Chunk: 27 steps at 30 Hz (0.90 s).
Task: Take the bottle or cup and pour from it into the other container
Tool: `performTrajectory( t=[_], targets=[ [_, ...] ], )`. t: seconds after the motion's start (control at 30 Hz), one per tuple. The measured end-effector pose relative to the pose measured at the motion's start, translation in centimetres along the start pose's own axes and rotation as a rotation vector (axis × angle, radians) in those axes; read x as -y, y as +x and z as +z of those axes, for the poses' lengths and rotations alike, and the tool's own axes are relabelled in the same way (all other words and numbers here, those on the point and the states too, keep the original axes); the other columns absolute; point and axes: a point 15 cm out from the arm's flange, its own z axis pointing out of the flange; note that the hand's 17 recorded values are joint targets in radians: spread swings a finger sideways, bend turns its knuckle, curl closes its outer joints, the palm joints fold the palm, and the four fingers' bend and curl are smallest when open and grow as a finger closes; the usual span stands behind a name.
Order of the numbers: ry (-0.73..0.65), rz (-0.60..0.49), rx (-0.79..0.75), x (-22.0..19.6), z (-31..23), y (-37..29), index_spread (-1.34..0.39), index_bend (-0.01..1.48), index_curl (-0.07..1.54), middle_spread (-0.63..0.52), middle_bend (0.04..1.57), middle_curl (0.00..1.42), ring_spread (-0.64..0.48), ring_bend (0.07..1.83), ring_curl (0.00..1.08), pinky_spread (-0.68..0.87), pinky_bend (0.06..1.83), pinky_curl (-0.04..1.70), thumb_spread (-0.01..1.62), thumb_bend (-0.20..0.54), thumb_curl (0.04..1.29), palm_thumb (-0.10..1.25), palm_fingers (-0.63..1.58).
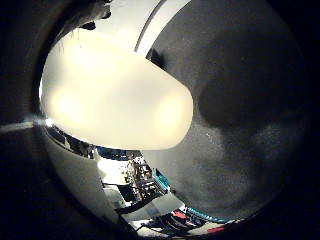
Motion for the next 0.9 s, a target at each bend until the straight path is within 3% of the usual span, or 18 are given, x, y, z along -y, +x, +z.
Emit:
performTrajectory(
  t=[0.43,0.9],
  targets=[
    [-0.029,-0.077,-0.161,4.5,-1.6,-6.5,-0.43,0.37,0.92,-0.17,1.06,0.64,-0.2,1.19,0.54,-0.42,1.13,0.51,0.99,-0.025,0.43,0.75,1.12],
    [-0.162,-0.15,-0.382,9.7,6.1,-11.6,-0.46,0.32,0.97,-0.17,1.06,0.66,-0.2,1.18,0.55,-0.42,1.09,0.55,0.99,-0.025,0.44,0.77,1.12]
  ],
)
